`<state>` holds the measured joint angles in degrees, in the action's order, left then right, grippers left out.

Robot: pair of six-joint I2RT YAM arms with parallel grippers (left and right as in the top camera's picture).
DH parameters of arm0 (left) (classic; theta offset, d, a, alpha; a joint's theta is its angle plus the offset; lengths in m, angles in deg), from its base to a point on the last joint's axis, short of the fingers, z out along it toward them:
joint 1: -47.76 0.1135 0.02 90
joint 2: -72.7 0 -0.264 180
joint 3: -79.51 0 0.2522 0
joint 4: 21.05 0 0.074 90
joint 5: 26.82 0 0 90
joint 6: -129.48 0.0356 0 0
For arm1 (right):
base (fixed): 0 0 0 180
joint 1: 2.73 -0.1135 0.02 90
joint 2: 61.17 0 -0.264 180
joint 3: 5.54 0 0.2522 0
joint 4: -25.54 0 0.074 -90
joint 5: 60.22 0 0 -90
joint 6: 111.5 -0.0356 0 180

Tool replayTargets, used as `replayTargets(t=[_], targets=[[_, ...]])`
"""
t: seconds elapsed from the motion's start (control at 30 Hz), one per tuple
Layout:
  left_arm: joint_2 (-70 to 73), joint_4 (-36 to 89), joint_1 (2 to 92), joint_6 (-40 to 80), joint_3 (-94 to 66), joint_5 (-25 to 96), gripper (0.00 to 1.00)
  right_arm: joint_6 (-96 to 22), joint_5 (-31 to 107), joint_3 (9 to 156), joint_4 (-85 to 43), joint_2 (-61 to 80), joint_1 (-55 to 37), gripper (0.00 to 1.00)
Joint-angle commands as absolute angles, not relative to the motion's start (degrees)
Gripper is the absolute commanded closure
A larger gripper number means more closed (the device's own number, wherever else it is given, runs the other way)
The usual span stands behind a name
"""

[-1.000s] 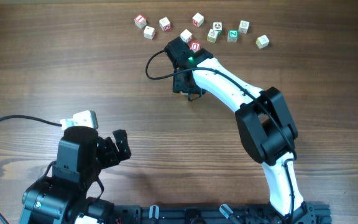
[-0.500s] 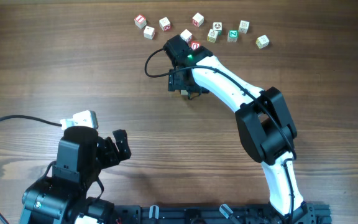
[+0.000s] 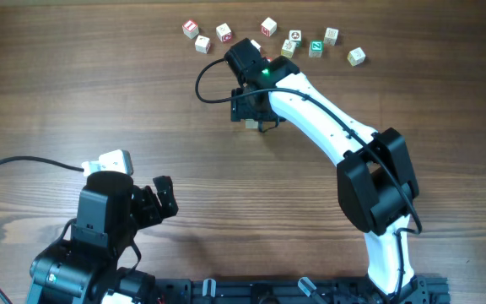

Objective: Form a tower

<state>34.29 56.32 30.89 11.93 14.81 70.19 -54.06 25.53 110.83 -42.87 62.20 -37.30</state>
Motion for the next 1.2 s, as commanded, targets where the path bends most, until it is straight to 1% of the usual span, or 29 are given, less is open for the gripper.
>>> replayTargets(t=[0.0,0.13,0.2,0.53,0.57,0.63,0.67,0.77,0.87,1.17], targets=[[34.4,56.21,31.05,12.02,14.9,70.69,0.0,-52.99,26.36,111.97,-42.76,61.89,-37.69,0.22],[34.4,56.21,31.05,12.02,14.9,70.69,0.0,-52.05,25.53,111.97,-41.6,62.22,-37.69,0.24],[34.4,56.21,31.05,12.02,14.9,70.69,0.0,-51.5,25.47,111.64,-41.43,62.26,-37.69,0.27],[34.4,56.21,31.05,12.02,14.9,70.69,0.0,-51.5,25.12,110.57,-39.96,62.61,-37.75,0.27],[34.4,56.21,31.05,12.02,14.9,70.69,0.0,-51.52,25.14,110.57,-40.12,62.61,-37.75,0.23],[34.4,56.21,31.05,12.02,14.9,70.69,0.0,-51.55,25.58,110.83,-41.08,62.59,-37.75,0.05],[34.4,56.21,31.05,12.02,14.9,70.71,0.0,-51.59,25.6,111.2,-41.84,62.59,-37.73,0.01],[34.4,56.21,31.05,12.02,14.9,70.69,0.0,-52.29,29.14,112.97,-42.63,62.59,-37.75,0.01],[34.4,56.21,31.05,12.02,14.9,70.69,0.0,-53.67,26.82,115.86,-45.25,62.59,-37.73,0.0],[34.4,56.21,31.05,12.02,14.9,70.69,0.01,-54.91,26.8,115.77,-43.33,65.91,-37.58,0.01]])
